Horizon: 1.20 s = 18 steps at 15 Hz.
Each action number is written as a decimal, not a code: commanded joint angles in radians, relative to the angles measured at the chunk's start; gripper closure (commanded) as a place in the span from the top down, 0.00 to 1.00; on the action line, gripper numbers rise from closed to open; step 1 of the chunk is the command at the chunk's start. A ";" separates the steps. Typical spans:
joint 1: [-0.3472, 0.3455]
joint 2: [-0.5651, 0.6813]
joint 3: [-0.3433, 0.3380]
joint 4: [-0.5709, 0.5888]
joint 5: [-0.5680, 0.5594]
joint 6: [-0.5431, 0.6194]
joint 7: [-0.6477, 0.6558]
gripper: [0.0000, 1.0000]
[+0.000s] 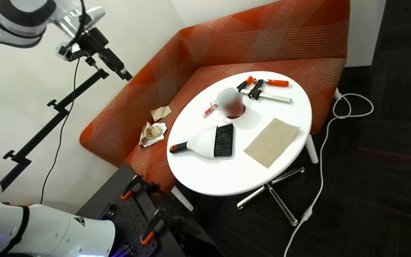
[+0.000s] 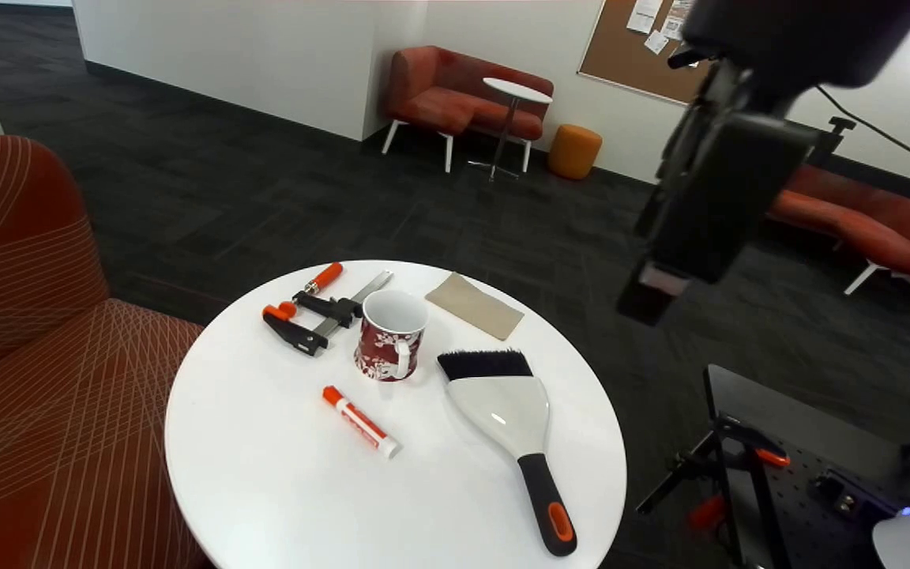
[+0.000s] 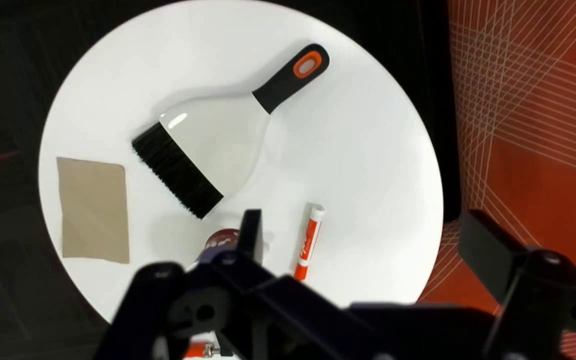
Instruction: Pick up the pen from the table and put it in the mug cup.
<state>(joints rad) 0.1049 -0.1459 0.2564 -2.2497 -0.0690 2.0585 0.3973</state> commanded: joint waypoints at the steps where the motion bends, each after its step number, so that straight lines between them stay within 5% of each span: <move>1: -0.008 0.141 -0.049 0.037 -0.043 0.142 0.000 1.00; 7: 0.020 0.347 -0.121 0.106 -0.057 0.295 0.017 1.00; 14: 0.029 0.312 -0.134 0.064 -0.038 0.288 -0.004 1.00; 18: 0.030 0.399 -0.148 0.127 -0.057 0.300 -0.017 1.00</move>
<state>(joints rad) 0.1176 0.1832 0.1354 -2.1810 -0.1126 2.3479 0.3958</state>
